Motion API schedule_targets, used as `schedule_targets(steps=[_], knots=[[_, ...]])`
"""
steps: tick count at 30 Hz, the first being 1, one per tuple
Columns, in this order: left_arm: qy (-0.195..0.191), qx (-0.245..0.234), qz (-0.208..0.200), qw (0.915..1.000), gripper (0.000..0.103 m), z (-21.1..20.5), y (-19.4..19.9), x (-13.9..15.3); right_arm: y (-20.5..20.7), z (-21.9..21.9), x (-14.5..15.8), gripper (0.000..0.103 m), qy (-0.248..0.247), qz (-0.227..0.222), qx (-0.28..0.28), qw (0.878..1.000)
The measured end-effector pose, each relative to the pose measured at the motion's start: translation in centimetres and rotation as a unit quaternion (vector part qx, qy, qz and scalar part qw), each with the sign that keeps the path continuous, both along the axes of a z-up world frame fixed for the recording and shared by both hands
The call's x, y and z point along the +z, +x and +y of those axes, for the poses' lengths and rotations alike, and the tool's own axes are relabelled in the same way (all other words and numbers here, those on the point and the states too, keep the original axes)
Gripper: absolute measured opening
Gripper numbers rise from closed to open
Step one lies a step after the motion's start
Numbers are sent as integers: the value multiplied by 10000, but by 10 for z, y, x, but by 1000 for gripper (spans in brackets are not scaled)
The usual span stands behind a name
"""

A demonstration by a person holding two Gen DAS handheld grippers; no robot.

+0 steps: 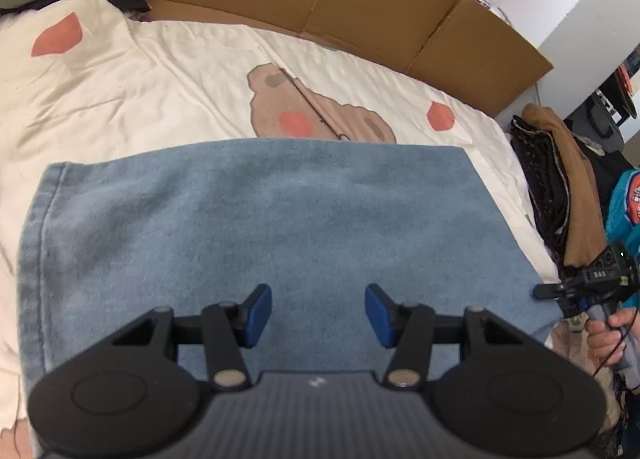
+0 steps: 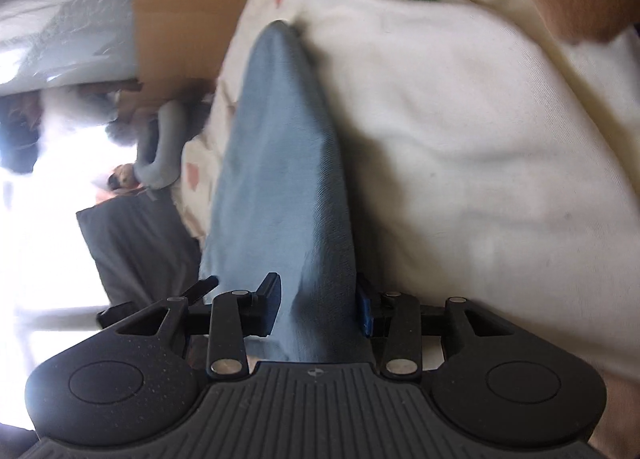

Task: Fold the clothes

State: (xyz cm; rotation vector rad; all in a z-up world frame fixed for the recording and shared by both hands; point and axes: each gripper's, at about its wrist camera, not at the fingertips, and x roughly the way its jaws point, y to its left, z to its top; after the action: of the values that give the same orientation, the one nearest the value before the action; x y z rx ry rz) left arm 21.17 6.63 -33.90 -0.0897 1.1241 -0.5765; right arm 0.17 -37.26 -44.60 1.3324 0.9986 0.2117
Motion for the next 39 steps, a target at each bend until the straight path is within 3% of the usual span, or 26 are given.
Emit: schedule_targets(steps=[5, 7, 9, 15, 20, 23, 25, 26, 32, 39], knots=[[50, -234, -84, 9997, 55, -13, 6, -5, 20, 9, -2, 38, -96, -186, -19, 9998], [70, -342, -123, 9993, 55, -18, 9, -7, 25, 13, 0, 23, -196, -241, 45, 9995], [85, -428, -186, 9989, 55, -23, 14, -8, 28, 14, 2, 18, -269, -260, 64, 9993], [206, -846, -462, 9951, 54, -39, 27, -3, 30, 16, 4, 18, -337, -252, 52, 9991], [161, -1399, -187, 9899, 52, -50, 20, -5, 32, 15, 4, 18, -355, -252, 31, 9990], [135, -1728, -22, 9849, 39, -57, 16, -6, 33, 14, 4, 18, -342, -287, -57, 9990], [174, -1834, 75, 9829, 16, -59, 11, -10, 35, 13, 3, 18, -344, -300, -104, 9989], [187, -1837, 123, 9827, 12, -58, 8, -12, 35, 13, 3, 18, -354, -294, -127, 9989], [257, -1687, 329, 9848, 5, -56, -13, -22, 44, 12, 5, 18, -308, -305, -350, 9984], [338, -1511, 568, 9863, 5, -53, -36, -34, 53, 15, 8, 19, -504, -211, -264, 9982]])
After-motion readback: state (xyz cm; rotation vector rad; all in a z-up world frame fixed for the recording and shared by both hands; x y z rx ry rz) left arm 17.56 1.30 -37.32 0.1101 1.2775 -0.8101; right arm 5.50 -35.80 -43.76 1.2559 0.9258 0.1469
